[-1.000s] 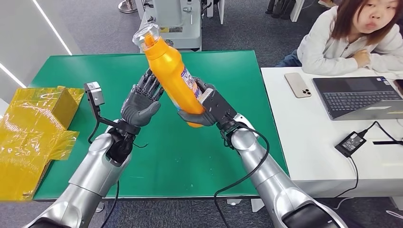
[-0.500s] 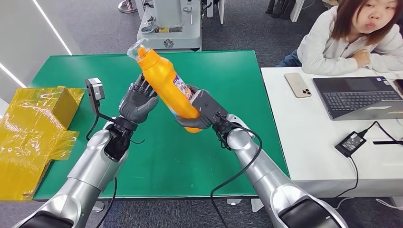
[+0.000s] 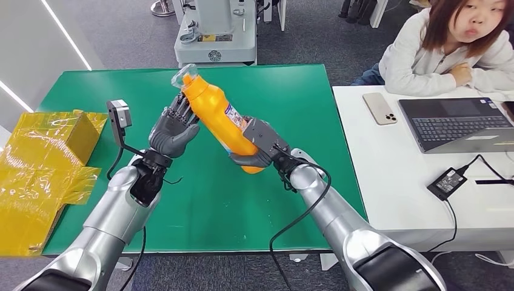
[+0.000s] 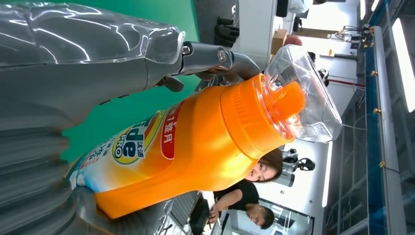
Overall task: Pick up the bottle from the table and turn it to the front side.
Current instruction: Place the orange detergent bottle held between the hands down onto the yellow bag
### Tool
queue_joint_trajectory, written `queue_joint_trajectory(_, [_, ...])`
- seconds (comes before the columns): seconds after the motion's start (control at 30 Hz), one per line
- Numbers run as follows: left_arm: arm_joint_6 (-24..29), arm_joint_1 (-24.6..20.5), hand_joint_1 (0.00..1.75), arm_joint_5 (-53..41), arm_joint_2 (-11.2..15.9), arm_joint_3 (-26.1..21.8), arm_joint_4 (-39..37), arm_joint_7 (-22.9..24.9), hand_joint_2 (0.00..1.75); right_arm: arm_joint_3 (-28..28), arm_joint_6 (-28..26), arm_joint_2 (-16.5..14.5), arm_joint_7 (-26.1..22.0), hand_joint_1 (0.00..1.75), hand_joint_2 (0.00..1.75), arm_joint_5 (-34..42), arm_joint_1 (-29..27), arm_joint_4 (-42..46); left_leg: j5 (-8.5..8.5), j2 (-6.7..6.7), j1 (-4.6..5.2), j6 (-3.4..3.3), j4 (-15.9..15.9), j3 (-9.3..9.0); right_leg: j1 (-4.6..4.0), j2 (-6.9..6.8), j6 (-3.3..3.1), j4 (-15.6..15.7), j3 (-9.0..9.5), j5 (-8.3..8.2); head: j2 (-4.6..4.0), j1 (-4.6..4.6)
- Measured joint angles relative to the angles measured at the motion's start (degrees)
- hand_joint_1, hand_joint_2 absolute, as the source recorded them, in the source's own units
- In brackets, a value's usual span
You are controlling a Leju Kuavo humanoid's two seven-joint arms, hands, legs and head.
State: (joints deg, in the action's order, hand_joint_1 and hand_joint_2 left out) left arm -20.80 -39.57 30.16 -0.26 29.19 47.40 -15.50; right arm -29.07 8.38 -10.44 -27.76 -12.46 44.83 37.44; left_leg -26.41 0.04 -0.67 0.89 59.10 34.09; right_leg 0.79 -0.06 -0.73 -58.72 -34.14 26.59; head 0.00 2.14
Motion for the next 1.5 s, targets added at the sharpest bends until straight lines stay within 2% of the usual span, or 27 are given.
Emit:
queue_joint_trajectory(0.23, [-1.26,-0.45,0.0,0.89,-1.66,0.01,-1.23,0.56,1.75,0.1,2.7,-0.02,-2.83,1.5,1.75,-0.01,0.21,-1.4,0.0,0.0,0.0,0.0,0.04,0.0,0.0,0.0,0.0,0.0,0.0,0.0,0.0,0.0])
queue_joint_trajectory(0.57, [-6.12,-1.19,0.0,1.5,-4.05,0.18,-3.5,-0.8,1.75,0.89,8.67,0.29,-7.99,1.52,1.75,1.56,-0.39,-1.83,0.0,0.02,0.0,0.0,0.06,-0.01,0.0,0.03,0.0,0.01,-0.02,0.0,0.0,0.0])
queue_joint_trajectory(0.9, [-8.46,-1.41,0.0,-0.22,-5.33,0.66,-3.7,-1.64,1.75,2.08,7.92,0.34,-6.95,1.43,1.75,0.92,-1.17,-1.47,0.0,0.04,0.0,0.0,0.07,-0.01,0.0,0.06,0.0,0.0,-0.03,-0.01,0.01,0.0])
queue_joint_trajectory(0.93, [-8.4,-1.5,0.07,-0.59,-5.55,0.81,-3.72,-1.81,1.75,2.09,7.82,0.34,-6.75,1.43,1.75,0.77,-1.2,-1.48,0.0,0.04,0.0,0.0,0.07,-0.01,0.0,0.06,0.0,0.0,-0.03,-0.01,0.0,0.0])
queue_joint_trajectory(0.97, [-8.35,-1.61,0.28,-0.91,-5.75,1.0,-3.74,-2.06,1.75,2.1,7.72,0.34,-6.57,1.42,1.75,0.64,-1.22,-1.48,0.0,0.04,0.0,0.0,0.07,-0.01,0.0,0.06,0.01,0.0,-0.03,-0.01,0.0,-0.01])
queue_joint_trajectory(1.03, [-8.14,-1.85,1.1,-1.8,-6.09,1.42,-3.82,-2.61,1.75,2.11,7.43,0.34,-6.23,1.4,1.75,0.42,-1.22,-1.49,0.0,0.04,0.0,0.0,0.08,-0.01,0.01,0.06,0.01,0.0,-0.03,-0.01,0.0,-0.01])
queue_joint_trajectory(1.07, [-7.91,-1.98,1.44,-2.43,-6.19,1.57,-3.86,-2.89,1.75,2.13,7.27,0.34,-6.08,1.4,1.75,0.28,-1.21,-1.49,0.0,0.05,0.0,0.0,0.08,-0.01,0.01,0.07,0.01,0.0,-0.03,-0.01,0.0,0.0])
queue_joint_trajectory(1.1, [-7.57,-2.11,1.64,-3.26,-6.26,1.75,-3.87,-3.15,1.75,2.15,7.09,0.34,-5.91,1.4,1.75,0.09,-1.2,-1.5,0.0,0.05,0.0,0.0,0.09,-0.01,0.01,0.07,0.01,0.0,-0.03,-0.01,0.0,0.0])
queue_joint_trajectory(1.3, [-5.42,-2.85,1.72,-7.08,-6.44,3.0,-3.88,-3.95,1.75,2.25,6.61,0.34,-5.52,1.42,1.75,-0.49,-1.22,-1.62,0.0,0.07,0.0,0.0,0.09,-0.02,0.0,0.1,0.01,0.0,-0.04,-0.02,0.01,0.01])
queue_joint_trajectory(1.37, [-4.81,-3.01,1.61,-8.12,-6.47,3.37,-3.88,-4.25,1.75,2.27,6.55,0.34,-5.51,1.43,1.75,-0.59,-1.23,-1.7,0.0,0.07,0.0,0.0,0.09,-0.02,0.0,0.1,0.01,0.0,-0.04,-0.02,0.0,0.01])
queue_joint_trajectory(1.4, [-4.36,-3.08,1.47,-8.94,-6.5,3.54,-3.88,-4.42,1.75,2.28,6.5,0.34,-5.49,1.42,1.75,-0.67,-1.24,-1.74,0.0,0.07,0.0,0.0,0.09,-0.01,0.0,0.1,0.01,0.0,-0.04,-0.02,0.0,0.01])
queue_joint_trajectory(1.5, [-2.58,-3.42,0.84,-12.48,-6.61,4.33,-3.86,-4.63,1.75,2.46,6.39,0.34,-5.3,1.45,1.75,-0.97,-1.32,-1.94,0.0,0.07,0.0,0.0,0.09,-0.01,0.0,0.09,0.01,0.0,-0.04,-0.02,0.0,0.0])
